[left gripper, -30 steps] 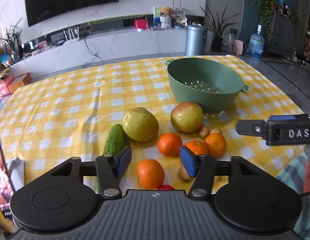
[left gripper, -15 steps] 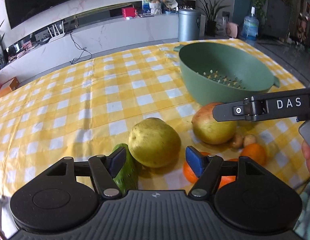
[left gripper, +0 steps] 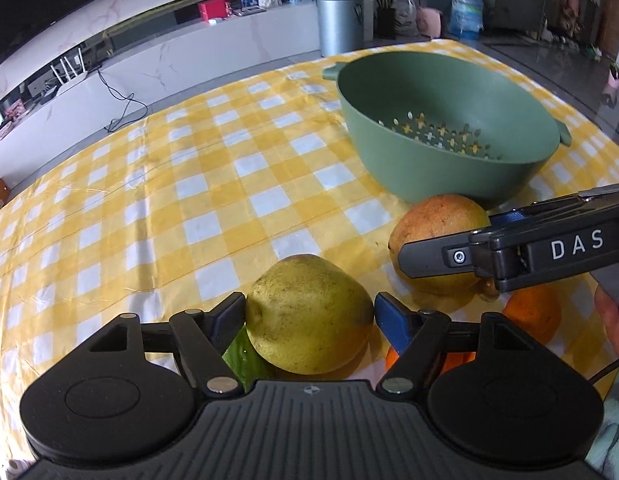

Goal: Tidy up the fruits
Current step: 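Grasp the yellow pear with the left tool while the right tool grasps the red-yellow apple, then carry the pear and apple into the green colander and open both tools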

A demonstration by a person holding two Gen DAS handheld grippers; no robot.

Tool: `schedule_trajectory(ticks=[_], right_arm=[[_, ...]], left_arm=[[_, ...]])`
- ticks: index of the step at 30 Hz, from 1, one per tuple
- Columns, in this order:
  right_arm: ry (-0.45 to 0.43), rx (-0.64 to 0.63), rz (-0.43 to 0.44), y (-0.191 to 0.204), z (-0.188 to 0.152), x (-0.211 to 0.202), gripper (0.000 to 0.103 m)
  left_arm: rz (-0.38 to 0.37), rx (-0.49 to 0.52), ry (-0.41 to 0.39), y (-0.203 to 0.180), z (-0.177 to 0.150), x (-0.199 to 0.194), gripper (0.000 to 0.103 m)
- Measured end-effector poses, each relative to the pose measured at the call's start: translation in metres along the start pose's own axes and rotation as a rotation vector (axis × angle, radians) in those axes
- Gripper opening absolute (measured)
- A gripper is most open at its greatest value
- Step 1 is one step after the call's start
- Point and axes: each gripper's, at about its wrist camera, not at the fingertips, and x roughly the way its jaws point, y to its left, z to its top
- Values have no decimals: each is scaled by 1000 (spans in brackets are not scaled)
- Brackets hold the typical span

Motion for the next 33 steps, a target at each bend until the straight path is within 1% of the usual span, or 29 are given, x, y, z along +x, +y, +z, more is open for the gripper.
schedule_trajectory(ticks=[3,4,5,9,13,15,17,20,24,27,29,33], right_arm=[[8,1,0,-1,-3,3,67],[2,-6,-7,-1,-3,3,63],[-1,-15,-13,-1,-3,3,62],[-7,-44,-19,1,-5,3,61],[-20,-69,-18,3,-6,0,61],[-33,-65,-2,3,-6,-4,61],[-46,-53,21,3,-5,-11,61],[-64,-21,72,2,-5,-23,61],[-99,-43,108,9,-10,-45,61],[-136,-52,143,12,-15,-64,61],[-165,-58,155,13,-16,-76,61],[-228,-101,115,14,-9,-103,61]], left_arm=[[0,14,10,-1,0,1,85],[0,16,12,-2,0,1,83],[0,18,14,-2,0,1,82],[37,36,19,-10,1,0,81],[70,7,7,-14,-1,-2,81],[91,-11,-9,-15,-3,-7,81],[114,-29,-41,-16,-6,-17,81],[130,-88,-77,-14,-8,-34,81],[152,-114,-107,-17,-10,-56,81],[144,-150,-134,-16,-8,-70,81],[124,-183,-151,-16,-2,-78,81],[51,-216,-193,-18,16,-89,81]])
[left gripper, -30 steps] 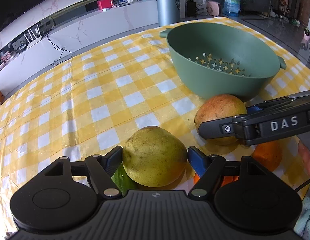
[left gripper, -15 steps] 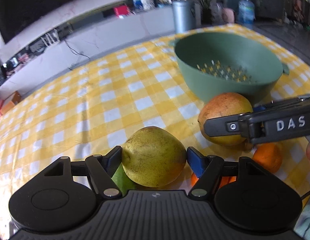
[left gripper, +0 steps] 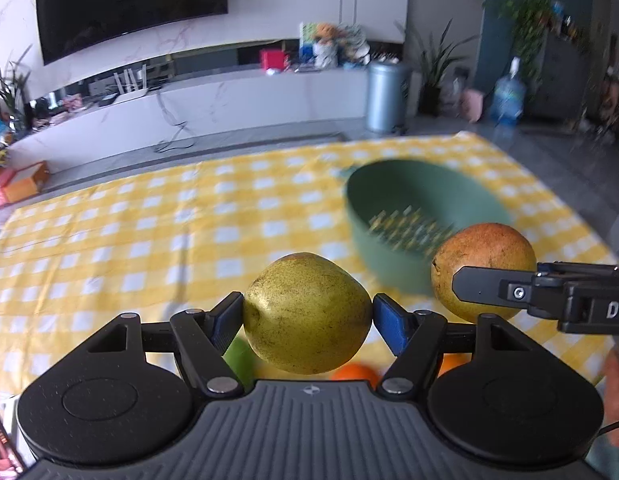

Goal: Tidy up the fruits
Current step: 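Carry the pear and apple into the green colander and open both tools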

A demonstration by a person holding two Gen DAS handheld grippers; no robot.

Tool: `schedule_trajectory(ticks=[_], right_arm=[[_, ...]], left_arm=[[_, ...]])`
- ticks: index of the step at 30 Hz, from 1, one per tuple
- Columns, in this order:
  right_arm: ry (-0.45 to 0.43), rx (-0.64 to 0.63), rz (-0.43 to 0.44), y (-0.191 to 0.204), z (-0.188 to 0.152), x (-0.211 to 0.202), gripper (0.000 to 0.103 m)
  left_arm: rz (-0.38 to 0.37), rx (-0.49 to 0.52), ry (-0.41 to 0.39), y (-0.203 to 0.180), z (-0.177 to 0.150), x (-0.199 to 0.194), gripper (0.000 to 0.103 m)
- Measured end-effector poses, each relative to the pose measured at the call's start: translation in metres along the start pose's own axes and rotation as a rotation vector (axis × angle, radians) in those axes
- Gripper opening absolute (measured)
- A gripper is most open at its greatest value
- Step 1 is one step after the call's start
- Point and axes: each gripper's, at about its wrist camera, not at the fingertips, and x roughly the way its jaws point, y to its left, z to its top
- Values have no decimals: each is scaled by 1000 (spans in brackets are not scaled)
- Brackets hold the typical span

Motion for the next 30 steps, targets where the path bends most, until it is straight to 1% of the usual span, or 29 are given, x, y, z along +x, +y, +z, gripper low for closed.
schedule_trajectory(ticks=[3,6,9,11,12,15,18,21,23,27,30], right_arm=[[-23,-54,-64,-2,17,-12,61],[-9,-115,-129,-10,39,-12,61],[48,-187,-190,-22,60,0,61],[108,-241,-212,-32,70,13,61],[136,-263,-218,-37,74,18,61],[223,-308,-228,-53,81,36,61],[314,-344,-210,-66,82,54,61],[392,-370,-198,-73,82,73,61],[422,-388,-202,-74,80,81,61],[487,-396,-182,-77,78,94,61],[516,-416,-170,-71,77,102,61]], left_arm=[[-44,-19,-11,-8,22,4,81],[-86,0,-14,-21,47,16,81],[-159,-14,25,-34,67,39,81],[-199,4,68,-44,77,58,81],[-208,17,88,-49,81,68,81],[-216,67,165,-62,87,99,81],[-230,63,250,-64,88,126,81],[-225,71,297,-64,85,142,81],[-217,97,315,-65,83,145,81],[-188,132,380,-67,82,154,81],[-175,150,396,-63,82,154,81]])
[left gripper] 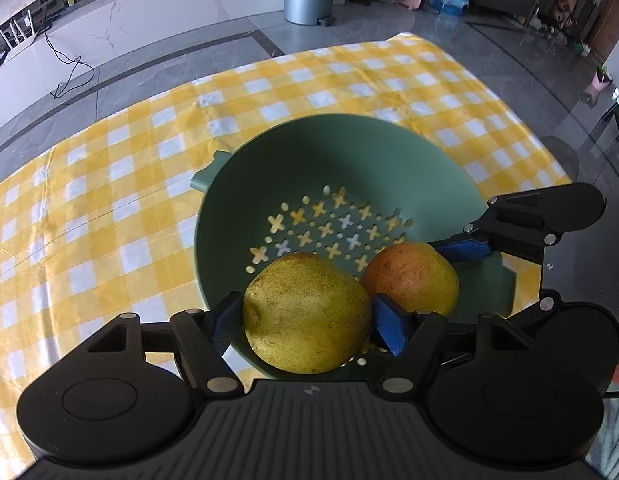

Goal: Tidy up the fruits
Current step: 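Carry the pear and apple into the green colander and open both tools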

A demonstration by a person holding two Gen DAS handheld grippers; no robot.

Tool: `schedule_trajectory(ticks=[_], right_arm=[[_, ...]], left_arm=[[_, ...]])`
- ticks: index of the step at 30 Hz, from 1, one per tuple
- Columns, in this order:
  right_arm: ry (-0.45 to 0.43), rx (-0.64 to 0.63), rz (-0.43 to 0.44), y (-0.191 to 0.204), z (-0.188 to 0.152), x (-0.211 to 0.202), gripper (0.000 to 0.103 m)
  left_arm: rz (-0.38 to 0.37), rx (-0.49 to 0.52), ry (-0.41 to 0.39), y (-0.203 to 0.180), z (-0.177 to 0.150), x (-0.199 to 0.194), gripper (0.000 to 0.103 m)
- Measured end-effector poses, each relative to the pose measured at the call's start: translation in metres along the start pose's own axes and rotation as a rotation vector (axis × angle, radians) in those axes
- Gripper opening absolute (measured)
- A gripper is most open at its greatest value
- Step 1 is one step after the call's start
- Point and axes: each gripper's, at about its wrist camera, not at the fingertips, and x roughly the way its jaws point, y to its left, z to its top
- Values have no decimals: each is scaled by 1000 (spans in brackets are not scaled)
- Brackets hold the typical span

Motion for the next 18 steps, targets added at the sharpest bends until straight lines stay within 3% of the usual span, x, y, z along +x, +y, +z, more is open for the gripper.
schedule_trajectory(ticks=[7,18], right_arm=[[14,-26,50,20,12,9,61],[65,-99,137,56,24,22,61]], left_arm=[[62,19,52,11,-6,-10,81],[97,11,159,36,-24,-22,81]])
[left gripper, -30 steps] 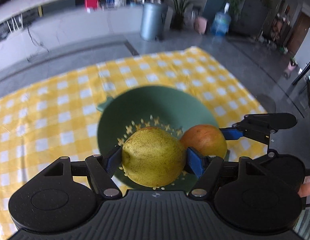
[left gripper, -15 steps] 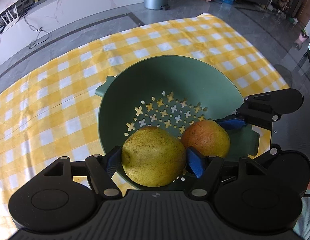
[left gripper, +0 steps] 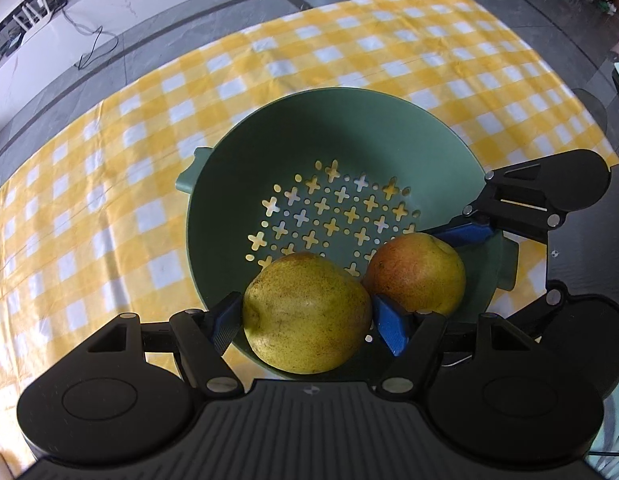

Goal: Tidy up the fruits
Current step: 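Carry the pear and apple into the green colander and open both tools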

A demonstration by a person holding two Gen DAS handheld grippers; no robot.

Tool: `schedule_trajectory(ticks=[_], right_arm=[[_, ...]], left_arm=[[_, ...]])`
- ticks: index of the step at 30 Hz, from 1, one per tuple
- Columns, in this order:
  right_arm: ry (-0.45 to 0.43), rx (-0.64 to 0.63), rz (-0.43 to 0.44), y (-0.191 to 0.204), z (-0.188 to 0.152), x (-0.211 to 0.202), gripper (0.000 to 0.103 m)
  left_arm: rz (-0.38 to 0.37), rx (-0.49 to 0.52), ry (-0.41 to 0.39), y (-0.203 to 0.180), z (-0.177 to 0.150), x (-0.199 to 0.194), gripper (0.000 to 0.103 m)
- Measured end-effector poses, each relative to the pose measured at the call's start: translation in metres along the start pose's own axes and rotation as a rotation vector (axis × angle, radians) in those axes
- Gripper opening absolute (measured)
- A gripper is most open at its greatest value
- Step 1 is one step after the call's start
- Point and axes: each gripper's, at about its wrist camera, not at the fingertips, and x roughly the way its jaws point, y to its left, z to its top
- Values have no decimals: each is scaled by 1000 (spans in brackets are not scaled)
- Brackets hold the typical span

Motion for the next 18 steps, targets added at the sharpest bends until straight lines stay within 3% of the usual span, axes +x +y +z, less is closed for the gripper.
schedule_trajectory(ticks=[8,18], right_arm=[[67,-40,-56,-4,12,14,61],[90,-92,-116,1,9,16,61]], left_arm=[[3,-26,35,0,4,15,81],[-5,-25,53,0,6,20,82]])
